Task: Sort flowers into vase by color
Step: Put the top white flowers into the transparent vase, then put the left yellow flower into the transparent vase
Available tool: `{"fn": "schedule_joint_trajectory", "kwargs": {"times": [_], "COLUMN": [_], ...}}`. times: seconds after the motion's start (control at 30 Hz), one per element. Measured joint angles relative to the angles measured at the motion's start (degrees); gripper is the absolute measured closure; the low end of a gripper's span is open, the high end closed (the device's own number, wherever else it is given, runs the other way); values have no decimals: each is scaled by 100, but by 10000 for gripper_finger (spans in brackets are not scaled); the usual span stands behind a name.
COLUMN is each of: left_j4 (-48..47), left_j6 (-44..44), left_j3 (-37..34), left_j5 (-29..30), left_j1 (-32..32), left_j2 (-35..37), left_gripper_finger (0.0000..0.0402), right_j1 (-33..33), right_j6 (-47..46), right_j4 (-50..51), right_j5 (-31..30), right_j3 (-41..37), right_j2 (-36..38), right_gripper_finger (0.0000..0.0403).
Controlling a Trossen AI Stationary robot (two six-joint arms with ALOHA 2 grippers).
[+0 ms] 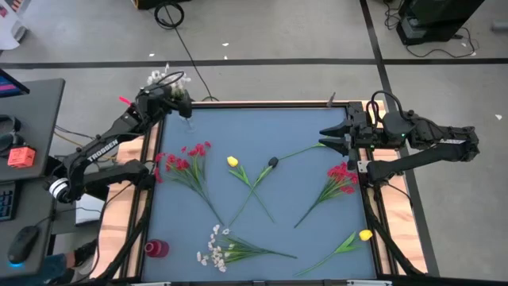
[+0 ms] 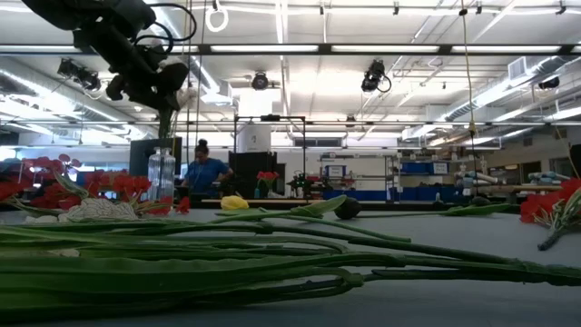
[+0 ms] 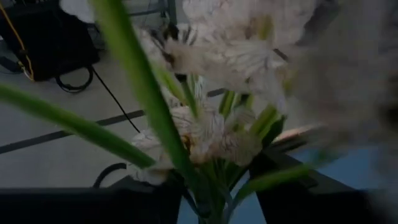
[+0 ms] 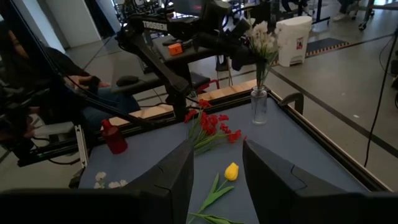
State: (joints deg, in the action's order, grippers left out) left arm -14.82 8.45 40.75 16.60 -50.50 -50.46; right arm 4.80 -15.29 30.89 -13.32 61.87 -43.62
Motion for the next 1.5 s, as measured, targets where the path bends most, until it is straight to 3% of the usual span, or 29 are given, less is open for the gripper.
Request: {"fn": "schedule_joint_trajectory", "kwargs": {"times": [0.27, 0.83, 1.23, 1.4, 1.5], "left_j4": [-446, -2314, -3395, -3562, -3604], "left_j6": [352, 997, 2214, 2713, 3051], "left_j3": [-2, 352, 356, 356, 356], "left_j5": [-77, -232, -1381, -2111, -2200], "left_j1": [96, 85, 126, 333, 601], "left_j2": [267, 673, 991, 1049, 1042], "left_gripper_finger": [204, 181, 182, 182, 182], "right_j1": [0, 0, 1, 1, 0], "right_j6": [-1, 0, -1, 0, 0], "right_j4": [0, -2, -2, -2, -2], "right_j5": [-1, -1, -1, -1, 0], "right_j3": [0, 0, 0, 0, 0], "right_j2": [1, 0, 1, 1, 0], "right_gripper_finger": [256, 256, 256, 256, 256]}}
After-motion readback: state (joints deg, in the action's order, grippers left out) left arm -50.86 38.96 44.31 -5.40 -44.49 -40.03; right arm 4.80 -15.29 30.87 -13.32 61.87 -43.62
